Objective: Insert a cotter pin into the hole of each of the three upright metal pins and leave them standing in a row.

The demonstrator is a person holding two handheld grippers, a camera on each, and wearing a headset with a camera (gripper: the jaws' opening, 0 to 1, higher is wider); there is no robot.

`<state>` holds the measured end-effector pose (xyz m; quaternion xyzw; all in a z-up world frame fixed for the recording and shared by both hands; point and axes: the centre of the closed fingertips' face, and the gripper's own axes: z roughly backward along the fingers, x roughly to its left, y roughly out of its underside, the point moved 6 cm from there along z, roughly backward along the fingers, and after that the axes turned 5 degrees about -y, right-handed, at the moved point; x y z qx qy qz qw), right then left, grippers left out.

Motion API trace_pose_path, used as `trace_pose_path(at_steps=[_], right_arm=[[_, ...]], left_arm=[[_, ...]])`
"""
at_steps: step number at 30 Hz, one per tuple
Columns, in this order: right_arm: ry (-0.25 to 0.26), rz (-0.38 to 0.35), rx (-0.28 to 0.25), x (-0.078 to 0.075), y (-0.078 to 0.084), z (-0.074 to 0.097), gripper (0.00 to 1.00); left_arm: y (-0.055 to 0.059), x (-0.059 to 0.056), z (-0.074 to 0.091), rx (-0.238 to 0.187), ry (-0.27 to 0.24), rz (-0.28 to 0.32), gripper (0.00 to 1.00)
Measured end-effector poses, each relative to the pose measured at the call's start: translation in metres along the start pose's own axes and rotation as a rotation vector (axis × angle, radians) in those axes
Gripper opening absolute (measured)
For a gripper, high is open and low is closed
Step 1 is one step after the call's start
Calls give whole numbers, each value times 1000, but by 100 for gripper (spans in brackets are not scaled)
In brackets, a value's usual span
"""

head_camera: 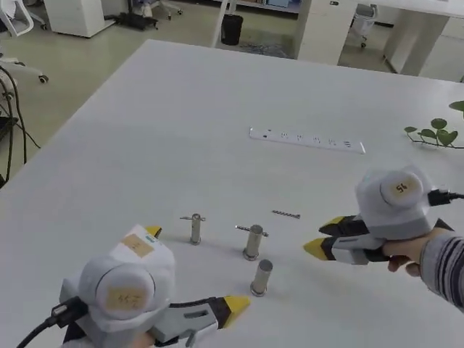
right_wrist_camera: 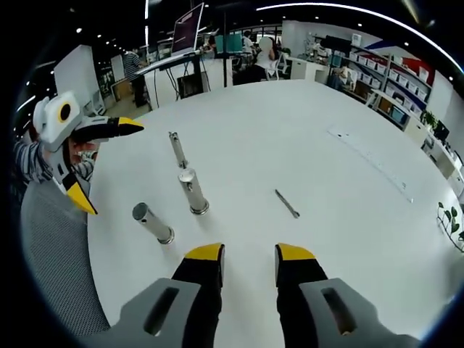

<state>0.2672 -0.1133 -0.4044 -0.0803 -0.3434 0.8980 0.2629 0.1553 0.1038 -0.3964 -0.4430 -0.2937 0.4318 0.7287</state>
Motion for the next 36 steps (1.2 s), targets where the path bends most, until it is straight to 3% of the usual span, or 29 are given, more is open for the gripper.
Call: trace_pose_path(at_steps=[10,16,20,29,36], right_arm=[[-31,121,75,-31,-21,-22,22],[-51,125,120,-42,-27,-38,18],[-72,99,127,-44,-30,-47,15],[-107,150,203,-45,-29,-62,11],[-106,158,248,-49,-26,-64,5]], left_arm=[[3,2,-2,18,-3,10,98],[5,-2,-3,32,12,4,98],[5,-3,-4,37,19,2,97],[6,-4,-3,40,27,11,95],[6,-4,-3,42,32,8,93]])
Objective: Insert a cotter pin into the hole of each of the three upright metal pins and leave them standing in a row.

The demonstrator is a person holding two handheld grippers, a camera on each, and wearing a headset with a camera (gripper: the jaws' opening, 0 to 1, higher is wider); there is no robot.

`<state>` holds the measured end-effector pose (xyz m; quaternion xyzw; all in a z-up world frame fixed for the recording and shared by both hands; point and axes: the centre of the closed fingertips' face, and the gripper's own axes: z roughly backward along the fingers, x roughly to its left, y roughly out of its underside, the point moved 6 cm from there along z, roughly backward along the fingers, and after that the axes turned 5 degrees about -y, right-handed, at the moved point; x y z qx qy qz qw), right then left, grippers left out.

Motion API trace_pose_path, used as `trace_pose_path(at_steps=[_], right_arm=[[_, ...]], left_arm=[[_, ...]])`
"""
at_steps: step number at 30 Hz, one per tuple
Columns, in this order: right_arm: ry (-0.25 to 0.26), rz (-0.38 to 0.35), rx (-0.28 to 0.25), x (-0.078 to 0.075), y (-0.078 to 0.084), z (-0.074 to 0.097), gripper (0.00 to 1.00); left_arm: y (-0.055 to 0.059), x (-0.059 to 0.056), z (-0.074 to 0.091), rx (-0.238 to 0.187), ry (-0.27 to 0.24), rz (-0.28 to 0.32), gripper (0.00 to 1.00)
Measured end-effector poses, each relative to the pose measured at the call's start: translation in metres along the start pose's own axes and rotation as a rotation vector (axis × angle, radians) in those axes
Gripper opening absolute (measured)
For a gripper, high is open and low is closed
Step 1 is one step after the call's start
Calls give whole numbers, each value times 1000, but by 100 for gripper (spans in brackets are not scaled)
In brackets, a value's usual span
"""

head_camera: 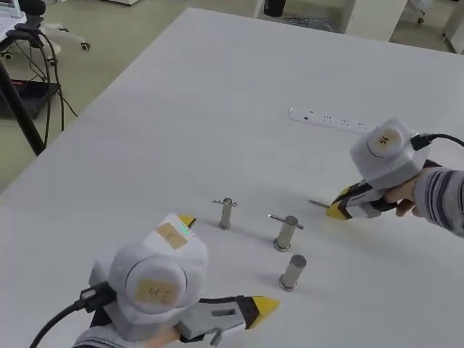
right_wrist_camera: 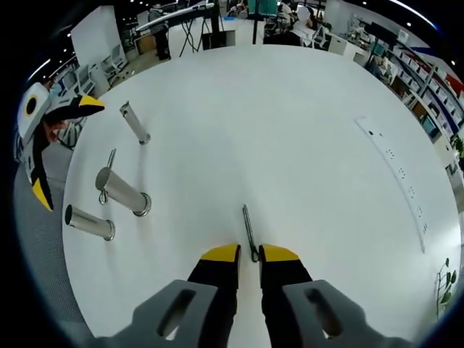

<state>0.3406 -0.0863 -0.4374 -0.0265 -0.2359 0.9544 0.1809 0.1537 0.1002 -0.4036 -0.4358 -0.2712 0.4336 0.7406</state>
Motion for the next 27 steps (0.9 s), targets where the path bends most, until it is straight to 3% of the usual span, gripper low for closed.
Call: trace_pose_path(at_steps=[11,18,27], right_arm=[[24,52,50,3,0,-1,0],[55,59,-2,5,2,8,0],[107,105,-91,21,4,35,0]], left_arm=[[2,0,1,5,9,-10,89],[3,-1,2,7,19,5,83],[1,-3,3,7,29,6,79]])
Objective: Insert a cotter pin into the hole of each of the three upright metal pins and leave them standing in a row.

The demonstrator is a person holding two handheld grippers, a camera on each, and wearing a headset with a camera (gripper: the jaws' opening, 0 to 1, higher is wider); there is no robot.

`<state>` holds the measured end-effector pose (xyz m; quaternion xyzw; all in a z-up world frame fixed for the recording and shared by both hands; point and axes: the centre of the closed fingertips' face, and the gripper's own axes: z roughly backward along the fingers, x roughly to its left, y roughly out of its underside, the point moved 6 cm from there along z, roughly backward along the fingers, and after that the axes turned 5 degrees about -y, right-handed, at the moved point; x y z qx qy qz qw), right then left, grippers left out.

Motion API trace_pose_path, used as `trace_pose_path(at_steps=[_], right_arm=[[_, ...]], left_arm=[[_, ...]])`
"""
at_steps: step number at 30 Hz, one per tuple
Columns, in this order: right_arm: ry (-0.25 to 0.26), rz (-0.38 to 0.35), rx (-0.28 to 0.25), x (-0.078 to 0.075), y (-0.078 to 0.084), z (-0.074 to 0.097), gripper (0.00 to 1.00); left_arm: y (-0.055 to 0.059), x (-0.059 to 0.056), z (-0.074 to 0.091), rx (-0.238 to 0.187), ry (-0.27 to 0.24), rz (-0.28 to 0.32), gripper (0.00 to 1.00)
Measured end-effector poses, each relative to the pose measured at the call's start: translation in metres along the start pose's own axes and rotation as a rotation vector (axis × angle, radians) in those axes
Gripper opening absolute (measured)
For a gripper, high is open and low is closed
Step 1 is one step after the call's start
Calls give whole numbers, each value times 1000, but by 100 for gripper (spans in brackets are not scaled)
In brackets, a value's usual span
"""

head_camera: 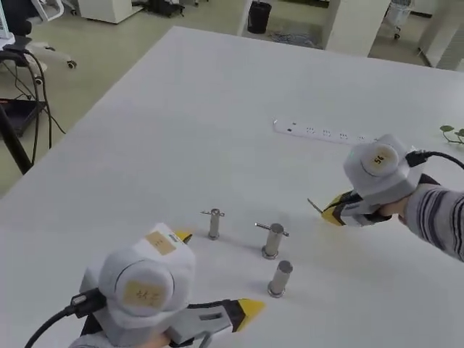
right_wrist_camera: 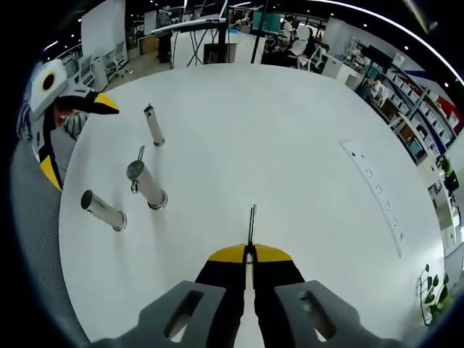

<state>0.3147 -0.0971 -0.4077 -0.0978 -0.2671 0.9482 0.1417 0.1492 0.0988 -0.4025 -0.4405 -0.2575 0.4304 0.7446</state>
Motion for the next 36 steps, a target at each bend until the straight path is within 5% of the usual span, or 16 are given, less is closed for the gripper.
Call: trace_pose_path(at_steps=[16,24,36], right_arm=[[33,306,-41,48,-9,37,0],[10,430,-60,78,-18,43,0],[-24,551,-129,122,-42,51,0]], left_arm=[[-33,-7,-2,-61,58,37,62],[-50,-10,-4,-98,89,126,51],[-52,-23,-9,-78,149,155,39]])
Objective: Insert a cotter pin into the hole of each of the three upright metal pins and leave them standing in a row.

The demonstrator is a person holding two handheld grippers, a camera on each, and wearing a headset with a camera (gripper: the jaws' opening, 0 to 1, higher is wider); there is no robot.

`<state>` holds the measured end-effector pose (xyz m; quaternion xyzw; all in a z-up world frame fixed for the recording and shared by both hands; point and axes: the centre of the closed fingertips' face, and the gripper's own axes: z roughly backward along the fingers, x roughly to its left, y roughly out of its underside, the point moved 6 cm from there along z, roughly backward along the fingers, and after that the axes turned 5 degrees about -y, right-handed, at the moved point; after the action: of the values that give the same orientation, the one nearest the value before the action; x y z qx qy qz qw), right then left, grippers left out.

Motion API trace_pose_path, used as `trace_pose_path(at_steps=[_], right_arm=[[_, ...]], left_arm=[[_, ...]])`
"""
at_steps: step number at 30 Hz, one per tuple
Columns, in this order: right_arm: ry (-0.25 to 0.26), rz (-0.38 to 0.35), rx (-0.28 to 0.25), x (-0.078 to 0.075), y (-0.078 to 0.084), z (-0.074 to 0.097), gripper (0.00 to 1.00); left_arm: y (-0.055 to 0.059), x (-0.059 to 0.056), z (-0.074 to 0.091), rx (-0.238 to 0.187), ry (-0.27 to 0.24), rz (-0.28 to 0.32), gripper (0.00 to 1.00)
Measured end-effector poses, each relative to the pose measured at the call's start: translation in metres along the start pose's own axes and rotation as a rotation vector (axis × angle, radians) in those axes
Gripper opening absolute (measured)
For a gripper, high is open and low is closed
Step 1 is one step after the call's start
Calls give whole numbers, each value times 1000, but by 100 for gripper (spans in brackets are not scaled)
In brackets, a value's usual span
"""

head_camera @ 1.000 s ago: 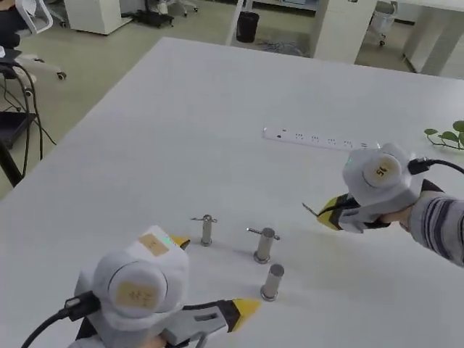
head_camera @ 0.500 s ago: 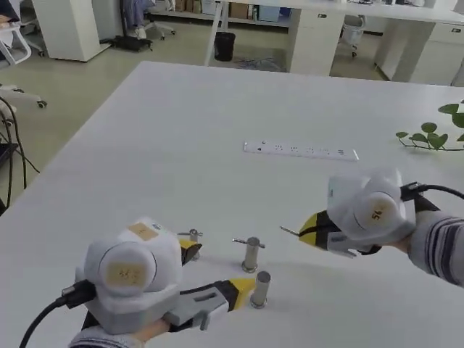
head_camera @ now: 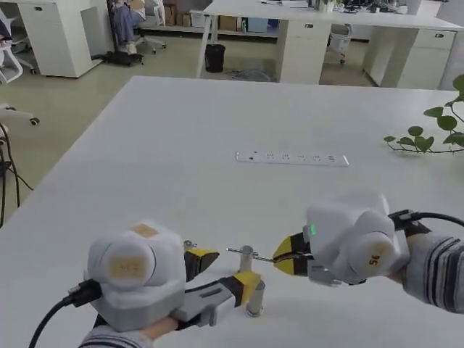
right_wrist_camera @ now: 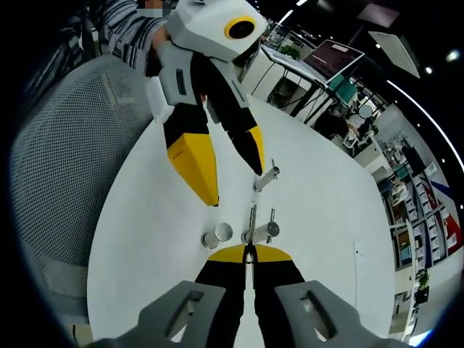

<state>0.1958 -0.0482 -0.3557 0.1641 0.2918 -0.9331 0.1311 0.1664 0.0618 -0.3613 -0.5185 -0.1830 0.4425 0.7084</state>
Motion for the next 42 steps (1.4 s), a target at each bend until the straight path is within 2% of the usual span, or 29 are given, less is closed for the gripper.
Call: trace_pose_path(at_steps=[6,9,14,22,25,30,36,40,42], right_arm=[[-15,30,-20,6,-11,-1,0],[-18,48,-24,9,-15,-1,0],[-22,72,-29,11,-19,-1,0],[-23,89,-28,11,-21,0,0],[-22,87,-32,11,-21,0,0],[-16,76,-33,9,-20,0,0],[-23,34,-59,9,-19,1,0],[-30,13,-57,8,-16,2,0],[-32,11,-43,8,-13,2,0]], left_arm=[[2,-2,-2,5,9,14,23],[3,-2,-1,5,13,37,21],[4,-3,0,-7,32,80,8],[4,-6,1,-36,67,161,2],[5,-6,1,-44,68,179,2],[3,-10,2,-56,99,212,0],[3,-11,1,-54,115,187,0],[4,-13,3,-40,132,107,0],[7,-14,4,-11,140,35,0]])
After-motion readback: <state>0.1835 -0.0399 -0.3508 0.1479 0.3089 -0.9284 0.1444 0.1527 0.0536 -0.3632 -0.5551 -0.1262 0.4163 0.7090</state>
